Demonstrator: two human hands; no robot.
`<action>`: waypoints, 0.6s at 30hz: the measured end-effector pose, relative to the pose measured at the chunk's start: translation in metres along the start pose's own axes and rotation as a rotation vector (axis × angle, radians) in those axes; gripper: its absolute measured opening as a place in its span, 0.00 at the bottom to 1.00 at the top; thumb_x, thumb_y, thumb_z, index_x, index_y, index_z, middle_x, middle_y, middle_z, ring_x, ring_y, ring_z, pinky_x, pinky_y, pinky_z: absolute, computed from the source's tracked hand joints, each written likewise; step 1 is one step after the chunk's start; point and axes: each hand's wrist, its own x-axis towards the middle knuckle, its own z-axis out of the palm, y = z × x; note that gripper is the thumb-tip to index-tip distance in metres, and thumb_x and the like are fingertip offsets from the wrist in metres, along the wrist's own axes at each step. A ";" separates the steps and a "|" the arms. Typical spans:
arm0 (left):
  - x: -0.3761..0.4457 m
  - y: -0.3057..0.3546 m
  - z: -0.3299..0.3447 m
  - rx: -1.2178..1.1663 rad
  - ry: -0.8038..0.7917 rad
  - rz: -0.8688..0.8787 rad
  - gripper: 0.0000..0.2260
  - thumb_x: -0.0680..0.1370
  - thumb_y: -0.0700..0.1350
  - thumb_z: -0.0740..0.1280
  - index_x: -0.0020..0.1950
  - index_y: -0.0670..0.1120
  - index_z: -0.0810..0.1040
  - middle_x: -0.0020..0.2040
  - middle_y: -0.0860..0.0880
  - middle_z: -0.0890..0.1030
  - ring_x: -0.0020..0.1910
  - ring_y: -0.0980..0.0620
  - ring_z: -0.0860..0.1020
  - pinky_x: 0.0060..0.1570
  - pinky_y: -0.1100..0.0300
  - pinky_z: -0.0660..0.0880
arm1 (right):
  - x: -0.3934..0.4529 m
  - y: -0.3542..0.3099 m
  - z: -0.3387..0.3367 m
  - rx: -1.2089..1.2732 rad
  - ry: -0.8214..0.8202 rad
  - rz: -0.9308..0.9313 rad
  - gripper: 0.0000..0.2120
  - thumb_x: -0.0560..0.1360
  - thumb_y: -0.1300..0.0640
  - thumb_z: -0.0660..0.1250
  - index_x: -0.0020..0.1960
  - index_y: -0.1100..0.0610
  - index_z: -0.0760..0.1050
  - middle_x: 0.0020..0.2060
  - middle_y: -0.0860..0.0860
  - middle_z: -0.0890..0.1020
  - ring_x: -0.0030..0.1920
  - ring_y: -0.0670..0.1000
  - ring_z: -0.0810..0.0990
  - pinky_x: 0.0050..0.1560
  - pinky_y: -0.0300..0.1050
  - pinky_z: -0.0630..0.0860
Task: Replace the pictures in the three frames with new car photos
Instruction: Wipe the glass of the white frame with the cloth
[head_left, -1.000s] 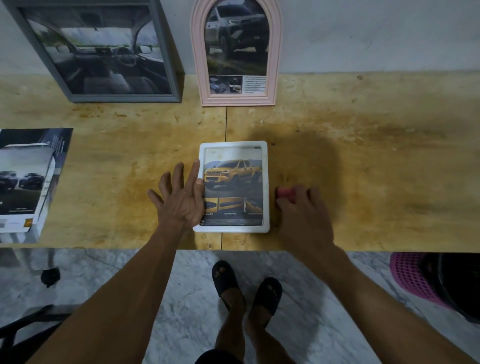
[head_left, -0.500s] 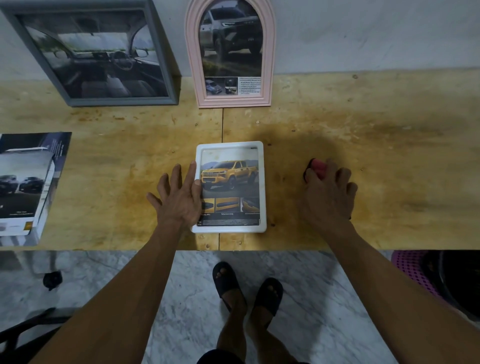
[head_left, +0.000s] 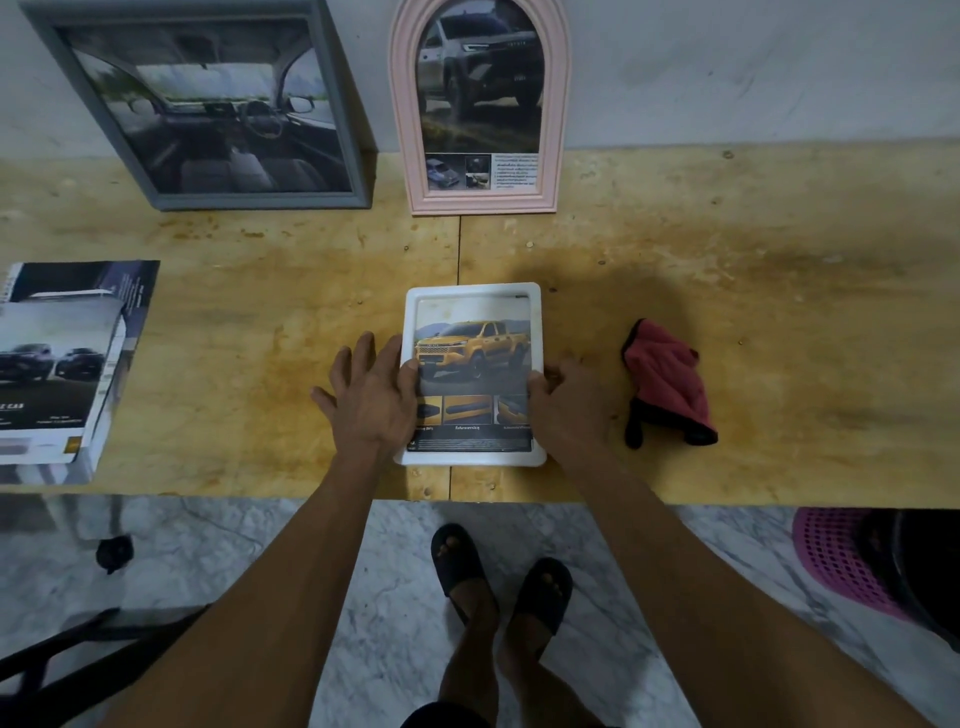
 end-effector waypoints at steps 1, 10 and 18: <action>0.000 0.000 0.002 -0.010 0.011 -0.001 0.21 0.84 0.59 0.52 0.76 0.57 0.66 0.80 0.49 0.58 0.79 0.42 0.50 0.71 0.28 0.47 | 0.002 0.000 0.000 0.018 -0.008 0.018 0.09 0.80 0.52 0.63 0.54 0.56 0.77 0.47 0.50 0.80 0.46 0.51 0.79 0.44 0.46 0.77; -0.009 0.015 -0.014 -0.245 -0.118 -0.019 0.21 0.83 0.48 0.56 0.77 0.60 0.63 0.75 0.46 0.68 0.74 0.38 0.63 0.72 0.37 0.61 | -0.011 -0.002 -0.014 0.093 -0.083 0.057 0.10 0.82 0.56 0.60 0.61 0.56 0.75 0.49 0.49 0.79 0.50 0.52 0.79 0.51 0.49 0.78; -0.046 0.054 -0.078 -0.894 -0.220 -0.181 0.26 0.84 0.36 0.59 0.76 0.59 0.64 0.53 0.40 0.81 0.42 0.37 0.81 0.41 0.42 0.81 | -0.033 -0.022 -0.059 0.343 -0.081 0.017 0.11 0.81 0.59 0.62 0.63 0.56 0.73 0.54 0.51 0.80 0.49 0.48 0.80 0.43 0.40 0.77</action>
